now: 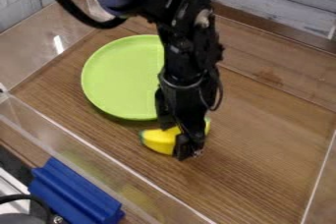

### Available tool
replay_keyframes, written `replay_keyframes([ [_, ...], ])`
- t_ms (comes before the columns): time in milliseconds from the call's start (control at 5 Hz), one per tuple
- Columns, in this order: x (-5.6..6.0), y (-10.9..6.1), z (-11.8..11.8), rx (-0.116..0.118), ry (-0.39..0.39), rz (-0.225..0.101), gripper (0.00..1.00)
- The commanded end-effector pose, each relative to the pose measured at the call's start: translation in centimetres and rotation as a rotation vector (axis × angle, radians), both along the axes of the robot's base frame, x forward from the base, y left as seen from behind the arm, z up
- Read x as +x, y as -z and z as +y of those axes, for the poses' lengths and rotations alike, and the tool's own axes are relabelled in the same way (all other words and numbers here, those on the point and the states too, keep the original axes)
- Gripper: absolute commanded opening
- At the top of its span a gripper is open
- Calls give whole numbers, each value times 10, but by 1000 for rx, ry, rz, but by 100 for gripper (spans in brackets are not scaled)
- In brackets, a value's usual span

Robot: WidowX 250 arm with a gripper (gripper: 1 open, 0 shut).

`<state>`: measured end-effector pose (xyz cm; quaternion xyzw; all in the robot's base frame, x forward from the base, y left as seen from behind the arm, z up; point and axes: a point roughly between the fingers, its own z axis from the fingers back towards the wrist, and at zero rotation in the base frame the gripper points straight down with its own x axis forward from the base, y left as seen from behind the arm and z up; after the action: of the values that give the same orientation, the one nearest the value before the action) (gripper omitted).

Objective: Put the banana in the green plate

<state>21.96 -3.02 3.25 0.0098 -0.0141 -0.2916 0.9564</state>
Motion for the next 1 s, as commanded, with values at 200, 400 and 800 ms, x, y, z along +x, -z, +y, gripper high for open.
replay_keyframes([
  [200,4,8,2,-8,-1,-11,0],
  [400,3,4,3,-8,-6,-2,0],
  [800,0,-4,3,-10,-30,14,0],
])
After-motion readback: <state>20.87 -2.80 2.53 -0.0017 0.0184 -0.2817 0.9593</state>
